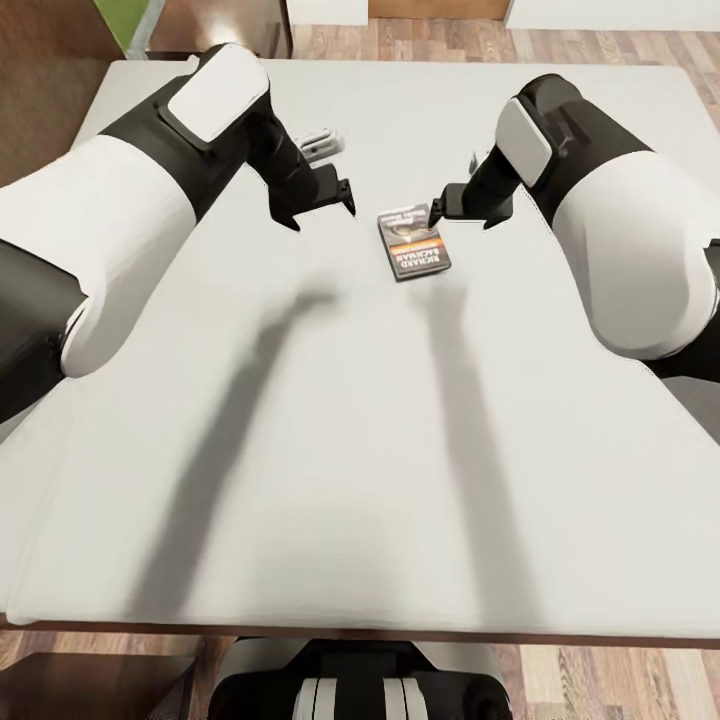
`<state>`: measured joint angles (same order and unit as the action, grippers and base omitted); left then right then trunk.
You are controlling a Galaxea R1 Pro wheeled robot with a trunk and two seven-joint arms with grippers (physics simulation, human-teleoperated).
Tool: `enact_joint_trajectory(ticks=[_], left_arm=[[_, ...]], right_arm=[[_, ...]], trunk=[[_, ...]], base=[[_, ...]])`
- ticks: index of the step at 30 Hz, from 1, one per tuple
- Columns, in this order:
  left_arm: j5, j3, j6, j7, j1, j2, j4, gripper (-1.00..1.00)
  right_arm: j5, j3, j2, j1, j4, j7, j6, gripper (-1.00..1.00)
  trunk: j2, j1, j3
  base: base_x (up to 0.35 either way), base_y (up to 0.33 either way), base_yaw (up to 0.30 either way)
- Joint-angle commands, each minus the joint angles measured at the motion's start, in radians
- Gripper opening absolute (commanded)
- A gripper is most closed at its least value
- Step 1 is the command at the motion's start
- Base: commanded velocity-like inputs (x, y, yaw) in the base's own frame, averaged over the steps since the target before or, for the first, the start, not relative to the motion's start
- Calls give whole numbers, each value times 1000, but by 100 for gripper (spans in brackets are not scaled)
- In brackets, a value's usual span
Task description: In the bedroom, move the book from the bed onto either nightstand, and place the two sandals side by side next to the bed.
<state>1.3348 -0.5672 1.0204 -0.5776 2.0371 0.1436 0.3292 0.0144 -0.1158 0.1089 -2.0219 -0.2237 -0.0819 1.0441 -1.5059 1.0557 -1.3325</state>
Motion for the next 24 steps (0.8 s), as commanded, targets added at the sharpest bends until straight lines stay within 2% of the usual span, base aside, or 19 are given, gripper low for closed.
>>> enact_joint_trajectory(ticks=[1, 9, 24], left_arm=[[11, -6, 1, -15, 16, 0, 1, 100], [12, -5, 12, -37, 86, 4, 0, 100], [17, -5, 21, -54, 115, 1, -5, 100]], right_arm=[[0, -8, 0, -9, 0, -7, 3, 100], [0, -10, 0, -55, 5, -7, 3, 100], [0, -10, -3, -82, 8, -7, 3, 100]], trunk=[[0, 0, -2], [0, 0, -15], [0, 0, -39]], base=[[0, 0, 0], [0, 0, 0], [0, 0, 0]])
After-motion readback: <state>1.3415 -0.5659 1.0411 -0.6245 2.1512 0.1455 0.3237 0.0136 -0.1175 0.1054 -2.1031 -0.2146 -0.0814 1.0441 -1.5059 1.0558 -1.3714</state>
